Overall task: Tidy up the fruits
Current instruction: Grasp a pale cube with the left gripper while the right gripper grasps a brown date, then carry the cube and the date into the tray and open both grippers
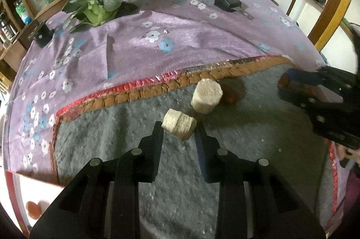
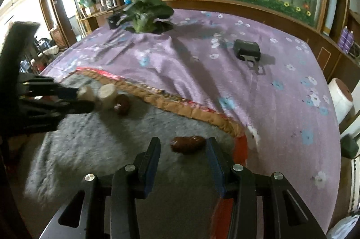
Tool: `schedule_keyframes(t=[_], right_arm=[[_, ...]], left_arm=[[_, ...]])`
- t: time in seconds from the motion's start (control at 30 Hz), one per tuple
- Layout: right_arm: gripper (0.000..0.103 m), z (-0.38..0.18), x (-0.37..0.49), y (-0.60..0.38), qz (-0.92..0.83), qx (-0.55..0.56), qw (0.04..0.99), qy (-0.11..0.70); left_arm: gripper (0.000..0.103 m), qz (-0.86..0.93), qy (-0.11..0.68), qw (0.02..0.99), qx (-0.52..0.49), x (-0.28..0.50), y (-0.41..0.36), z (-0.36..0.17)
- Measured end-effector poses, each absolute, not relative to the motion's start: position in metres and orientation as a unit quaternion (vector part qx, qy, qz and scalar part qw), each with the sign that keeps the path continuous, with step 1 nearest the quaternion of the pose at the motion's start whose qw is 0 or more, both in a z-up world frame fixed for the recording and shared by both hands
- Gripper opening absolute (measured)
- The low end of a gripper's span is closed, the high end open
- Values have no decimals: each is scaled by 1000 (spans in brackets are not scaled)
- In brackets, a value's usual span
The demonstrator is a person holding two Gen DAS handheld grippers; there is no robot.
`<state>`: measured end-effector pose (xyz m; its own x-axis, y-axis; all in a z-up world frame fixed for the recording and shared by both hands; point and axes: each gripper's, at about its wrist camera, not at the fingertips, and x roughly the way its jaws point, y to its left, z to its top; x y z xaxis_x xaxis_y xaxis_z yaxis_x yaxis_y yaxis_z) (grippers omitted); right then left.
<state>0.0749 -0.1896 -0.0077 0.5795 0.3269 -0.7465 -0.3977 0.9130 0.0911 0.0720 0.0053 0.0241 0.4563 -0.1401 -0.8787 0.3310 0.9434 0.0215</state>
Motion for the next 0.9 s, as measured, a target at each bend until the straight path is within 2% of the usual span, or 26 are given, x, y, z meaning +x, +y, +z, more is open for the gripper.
schedule_keyframes(t=[0.07, 0.1, 0.43, 0.9], right_arm=[[39, -9, 74, -186, 200, -57, 890, 406], [33, -9, 72, -184, 196, -66, 889, 408], [33, 15, 17, -167, 220, -55, 894, 386], [32, 31, -47, -81, 314, -27, 875, 367]], left_arm=[[27, -141, 499, 850, 88, 64, 6, 29], [27, -142, 498, 851, 85, 61, 7, 31], [27, -151, 482, 862, 45, 18, 18, 52], [27, -84, 451, 888, 14, -53, 80, 71]])
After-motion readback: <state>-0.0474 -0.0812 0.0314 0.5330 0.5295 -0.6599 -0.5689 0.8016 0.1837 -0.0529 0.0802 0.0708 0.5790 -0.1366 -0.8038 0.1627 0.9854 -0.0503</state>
